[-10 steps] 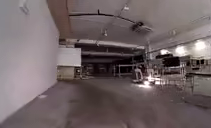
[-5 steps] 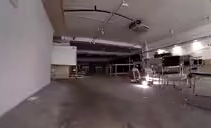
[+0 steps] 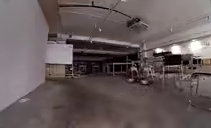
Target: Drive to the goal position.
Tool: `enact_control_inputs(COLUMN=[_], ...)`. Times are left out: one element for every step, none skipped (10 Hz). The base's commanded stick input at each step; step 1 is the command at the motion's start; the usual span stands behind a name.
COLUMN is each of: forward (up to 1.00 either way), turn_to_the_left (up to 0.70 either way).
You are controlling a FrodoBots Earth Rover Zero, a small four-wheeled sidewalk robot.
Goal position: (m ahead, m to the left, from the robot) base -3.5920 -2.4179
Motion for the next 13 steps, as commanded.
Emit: enact_control_inputs(forward=[0.43, 0.43, 0.43, 0.43, 0.43, 0.43, 0.43, 0.43, 0.43, 0.43, 0.43, 0.43, 0.43], turn_to_the_left=[0.0, 0.0, 0.0, 0.0, -0.04, -0.17, -0.25, -0.25, -0.25, -0.25, -0.1, 0.0, 0.0])
